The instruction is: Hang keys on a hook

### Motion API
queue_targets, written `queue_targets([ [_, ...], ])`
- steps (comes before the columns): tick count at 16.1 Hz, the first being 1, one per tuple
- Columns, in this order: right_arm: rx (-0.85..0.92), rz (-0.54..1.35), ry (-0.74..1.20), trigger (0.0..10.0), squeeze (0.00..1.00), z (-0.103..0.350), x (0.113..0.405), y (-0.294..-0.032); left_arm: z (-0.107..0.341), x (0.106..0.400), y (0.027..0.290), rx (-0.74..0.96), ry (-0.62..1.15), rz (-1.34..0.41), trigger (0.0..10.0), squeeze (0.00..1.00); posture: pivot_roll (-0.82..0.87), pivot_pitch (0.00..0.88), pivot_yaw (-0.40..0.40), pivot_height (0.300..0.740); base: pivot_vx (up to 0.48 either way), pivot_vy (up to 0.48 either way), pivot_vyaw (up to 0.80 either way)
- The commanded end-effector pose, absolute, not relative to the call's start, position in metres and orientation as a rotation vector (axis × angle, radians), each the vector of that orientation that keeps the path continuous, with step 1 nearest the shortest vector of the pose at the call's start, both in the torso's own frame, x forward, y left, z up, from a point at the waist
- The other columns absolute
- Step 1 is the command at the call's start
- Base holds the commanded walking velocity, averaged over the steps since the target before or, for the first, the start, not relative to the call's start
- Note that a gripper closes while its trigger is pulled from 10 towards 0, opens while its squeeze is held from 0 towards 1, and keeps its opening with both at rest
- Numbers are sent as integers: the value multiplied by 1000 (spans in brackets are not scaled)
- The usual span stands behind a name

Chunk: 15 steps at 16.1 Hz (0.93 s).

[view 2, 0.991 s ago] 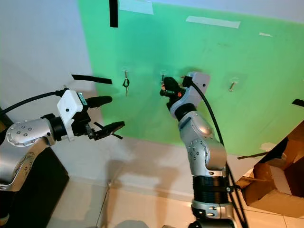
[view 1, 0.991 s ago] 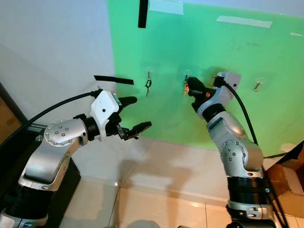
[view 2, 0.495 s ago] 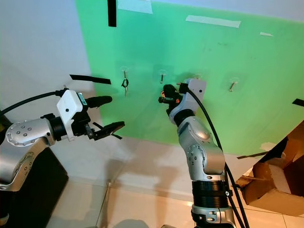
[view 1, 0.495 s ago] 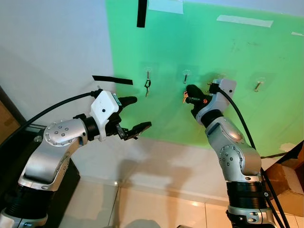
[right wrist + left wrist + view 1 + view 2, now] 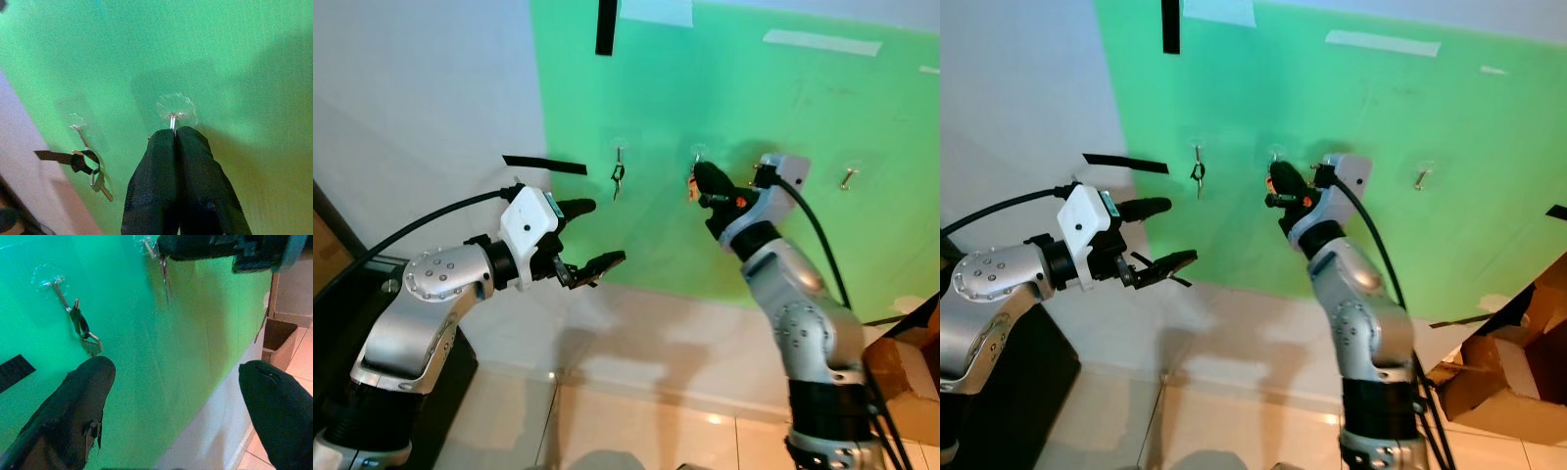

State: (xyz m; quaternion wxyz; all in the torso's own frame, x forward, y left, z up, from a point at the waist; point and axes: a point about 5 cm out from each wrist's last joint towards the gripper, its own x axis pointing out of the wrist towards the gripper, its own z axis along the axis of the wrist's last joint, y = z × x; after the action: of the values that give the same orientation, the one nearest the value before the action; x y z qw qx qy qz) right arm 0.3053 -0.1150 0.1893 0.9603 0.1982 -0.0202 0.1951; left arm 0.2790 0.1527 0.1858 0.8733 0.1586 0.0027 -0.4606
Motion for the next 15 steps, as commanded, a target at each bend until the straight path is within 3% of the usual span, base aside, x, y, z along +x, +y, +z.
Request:
queue_targets([
  [1,399,435,-45,10000,0,194,301,-113,191,281,151,350,-12,-967,10000,0,-1,0,-53,740,0,0,0],
  [5,519,552,-66,10000,0,205,291,-109,191,282,151,347,-11,-967,10000,0,-5,0,-53,740,0,0,0],
  [10,549,555,-60,10000,0,209,291,-111,192,282,151,346,-10,-967,10000,0,-3,0,-56,740,0,0,0],
  [12,549,525,-61,10000,0,212,293,-112,192,282,151,347,-11,-967,10000,0,-2,0,-56,740,0,0,0],
  [15,603,251,-150,10000,0,233,301,-130,191,281,150,342,-14,-964,10000,0,-6,0,-64,740,0,0,0],
])
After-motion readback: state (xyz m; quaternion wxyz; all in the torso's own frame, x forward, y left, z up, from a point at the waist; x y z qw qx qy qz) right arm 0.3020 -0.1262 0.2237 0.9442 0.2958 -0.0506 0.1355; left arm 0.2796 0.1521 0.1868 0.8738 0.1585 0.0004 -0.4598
